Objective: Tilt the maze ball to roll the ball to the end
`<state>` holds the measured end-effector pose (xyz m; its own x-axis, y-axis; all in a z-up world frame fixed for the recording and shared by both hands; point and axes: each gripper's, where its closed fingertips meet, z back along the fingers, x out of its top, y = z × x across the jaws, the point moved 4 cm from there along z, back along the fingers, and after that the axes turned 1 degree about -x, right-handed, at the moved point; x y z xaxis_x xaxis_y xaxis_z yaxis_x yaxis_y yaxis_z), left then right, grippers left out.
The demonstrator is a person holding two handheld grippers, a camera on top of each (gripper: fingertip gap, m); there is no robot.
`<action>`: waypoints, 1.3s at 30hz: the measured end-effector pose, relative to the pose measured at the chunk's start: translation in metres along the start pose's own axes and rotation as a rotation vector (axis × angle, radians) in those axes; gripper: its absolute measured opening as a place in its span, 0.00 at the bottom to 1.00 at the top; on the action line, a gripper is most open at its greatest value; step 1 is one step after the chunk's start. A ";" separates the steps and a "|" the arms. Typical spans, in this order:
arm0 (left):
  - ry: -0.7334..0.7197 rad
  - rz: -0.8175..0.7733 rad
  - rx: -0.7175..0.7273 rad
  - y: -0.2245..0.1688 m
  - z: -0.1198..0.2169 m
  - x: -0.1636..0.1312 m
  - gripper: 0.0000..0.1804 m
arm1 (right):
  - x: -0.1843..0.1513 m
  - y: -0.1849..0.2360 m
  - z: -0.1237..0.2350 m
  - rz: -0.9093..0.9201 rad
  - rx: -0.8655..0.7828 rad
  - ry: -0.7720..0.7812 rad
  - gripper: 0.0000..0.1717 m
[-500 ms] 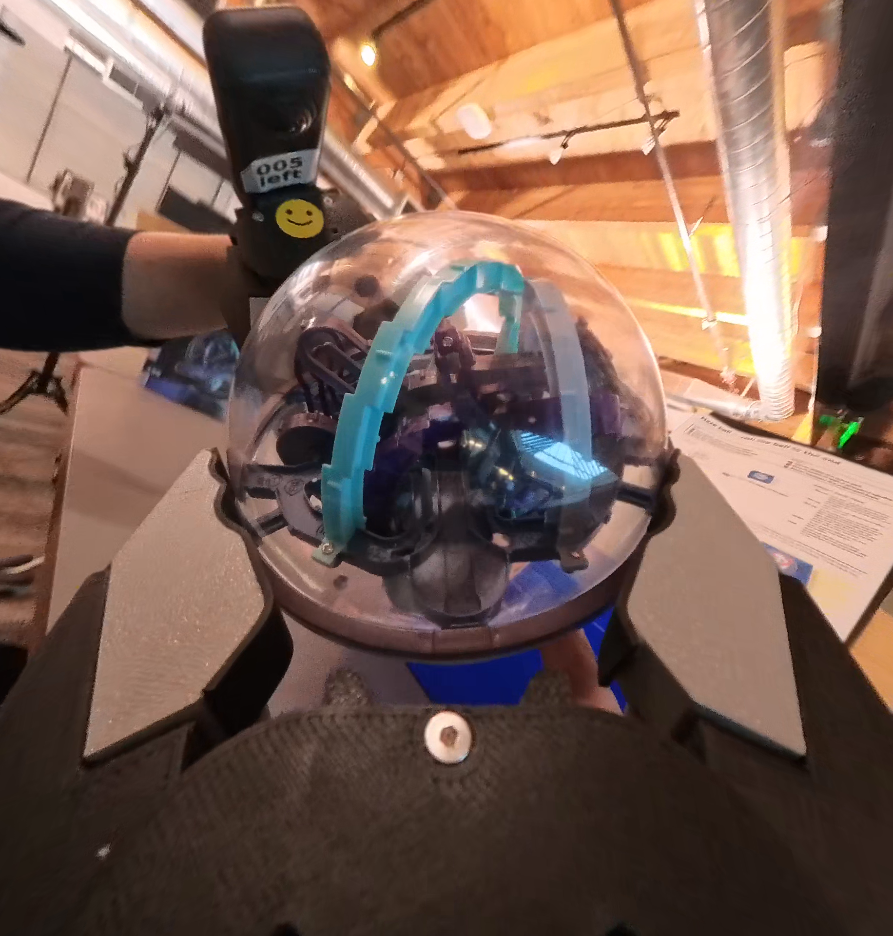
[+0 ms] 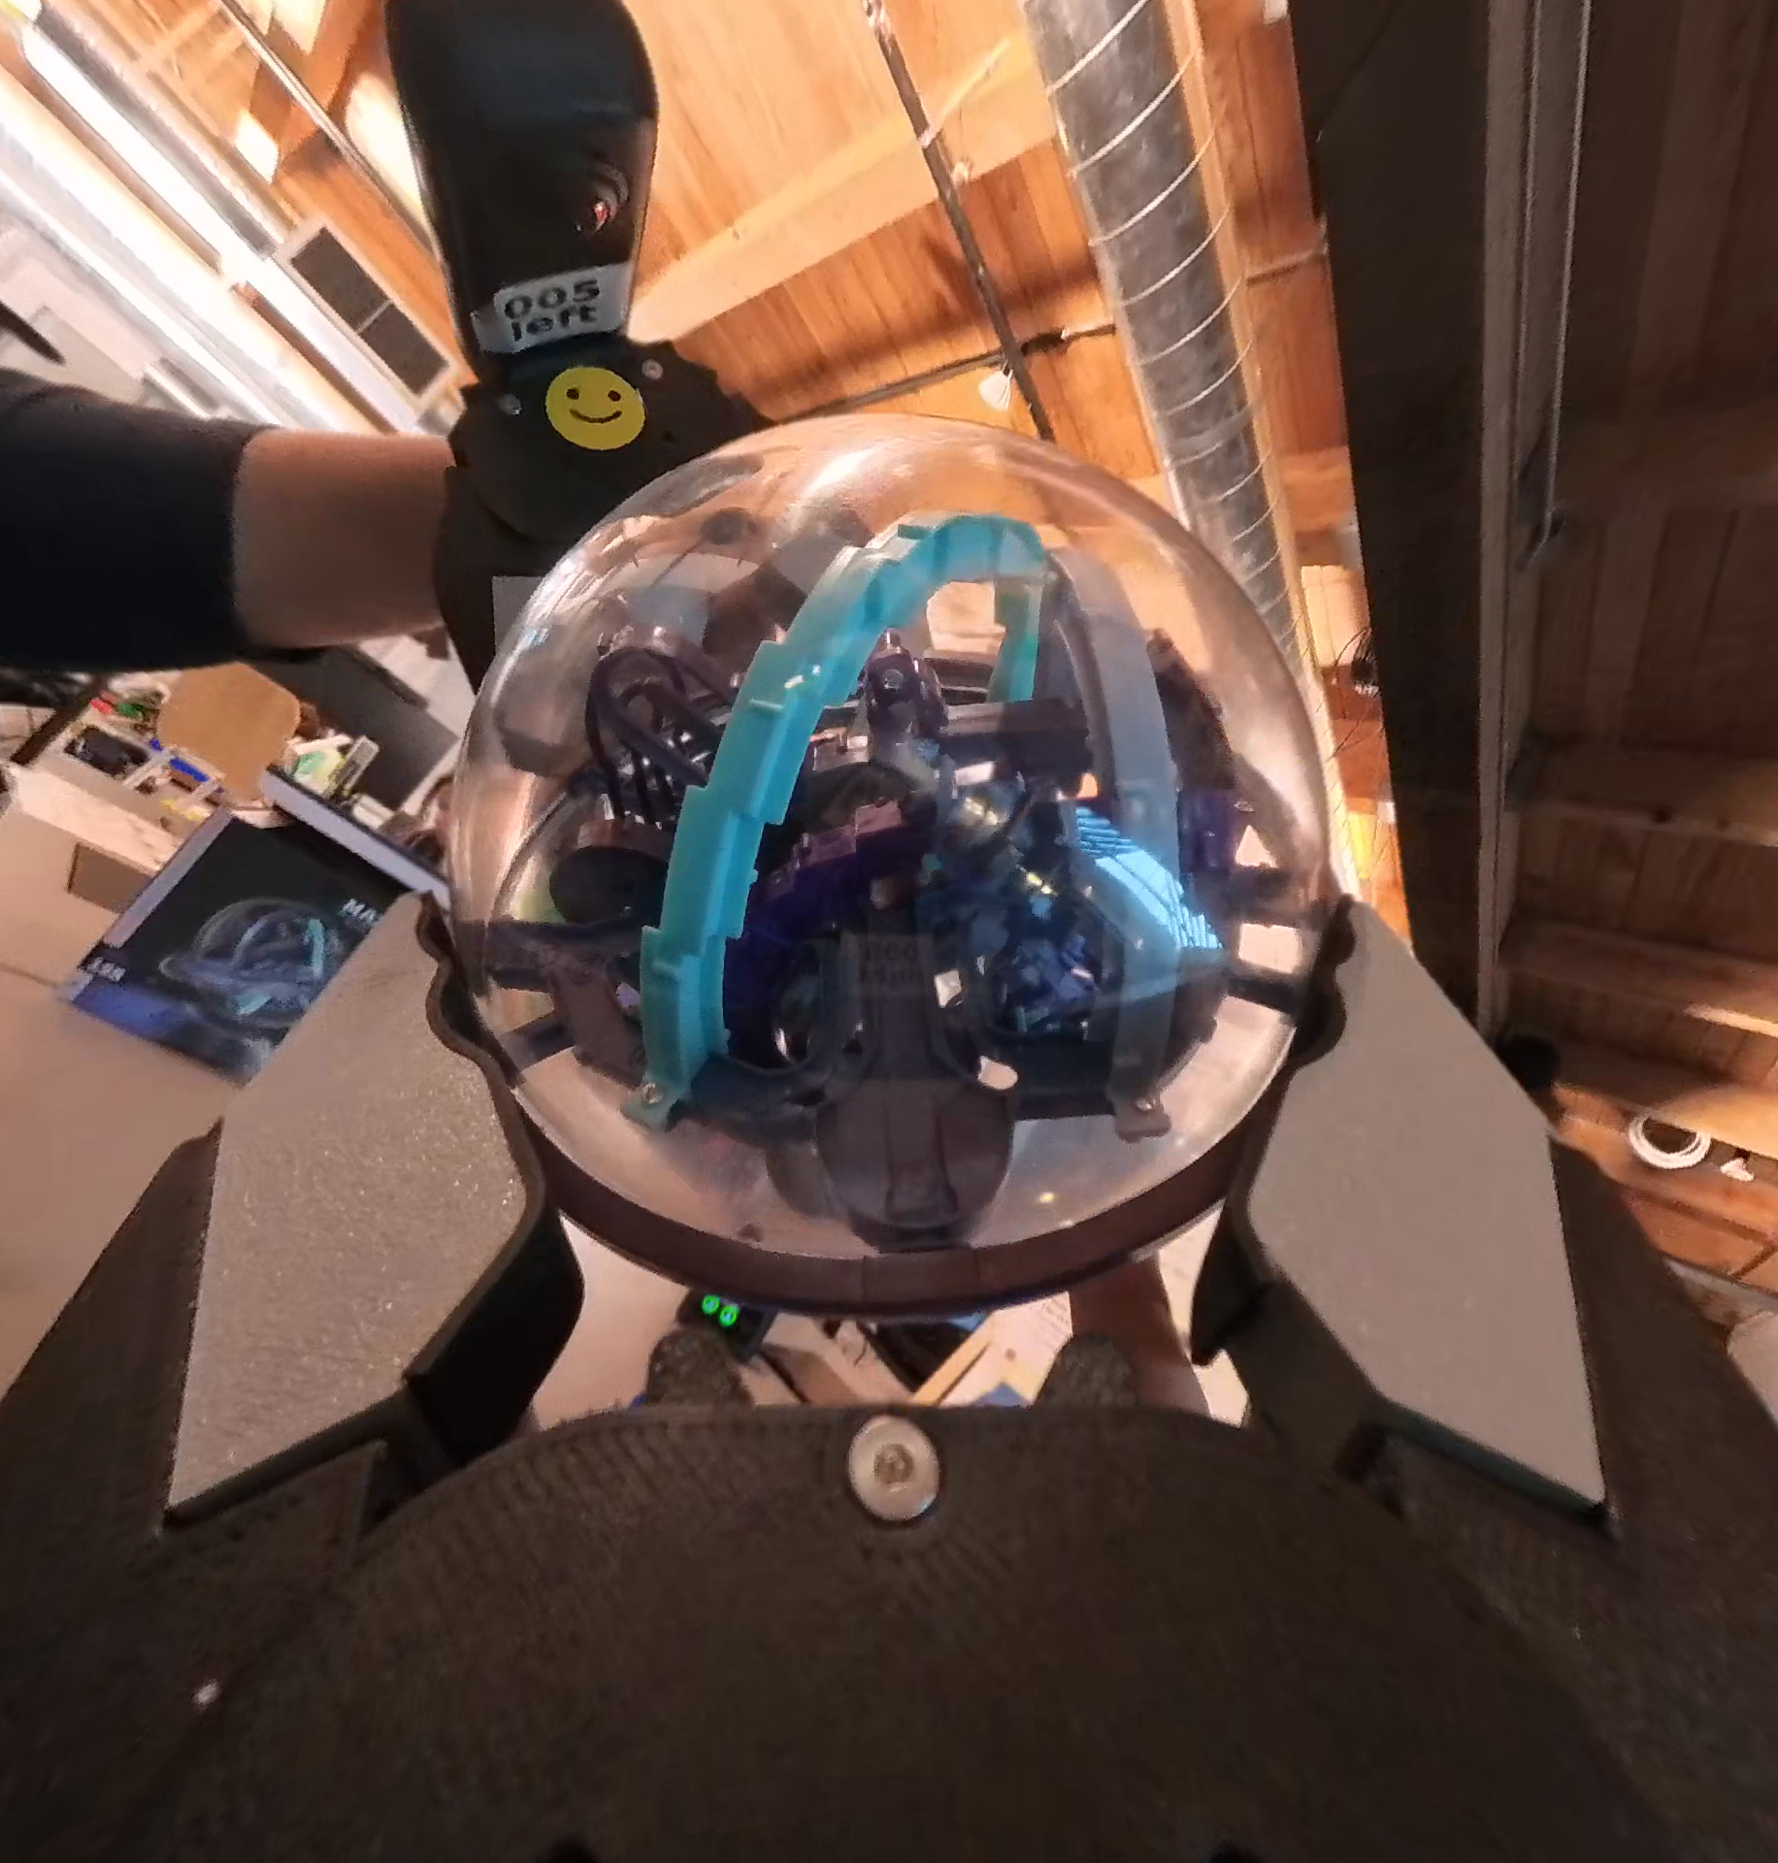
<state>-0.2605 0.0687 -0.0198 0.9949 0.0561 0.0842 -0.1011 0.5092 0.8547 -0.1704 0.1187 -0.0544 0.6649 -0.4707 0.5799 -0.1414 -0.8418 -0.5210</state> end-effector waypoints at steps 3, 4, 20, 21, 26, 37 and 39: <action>0.049 -0.046 0.021 0.013 0.011 0.002 0.65 | 0.007 -0.005 -0.010 0.025 -0.014 -0.049 0.92; 0.067 -0.060 0.027 0.017 0.014 0.003 0.65 | 0.009 -0.006 -0.013 0.034 -0.018 -0.065 0.92; 0.011 0.096 -0.032 -0.029 -0.022 -0.015 0.65 | -0.024 0.015 0.013 -0.046 0.027 0.095 0.92; -0.028 0.135 -0.046 -0.040 -0.028 -0.013 0.65 | -0.027 0.020 0.021 -0.069 0.042 0.134 0.91; -0.185 0.348 -0.160 -0.095 -0.053 -0.016 0.67 | -0.042 0.048 0.048 -0.224 0.066 0.351 0.92; -0.299 0.637 -0.419 -0.177 -0.075 -0.072 0.70 | -0.096 0.113 0.043 -0.458 0.038 0.691 0.92; -0.321 0.671 -0.451 -0.186 -0.079 -0.079 0.70 | -0.101 0.118 0.040 -0.468 0.029 0.738 0.92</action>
<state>-0.3208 0.0373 -0.2264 0.6706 0.2564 0.6962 -0.5916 0.7510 0.2933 -0.2253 0.0774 -0.1998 0.0035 -0.1380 0.9904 0.0523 -0.9890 -0.1380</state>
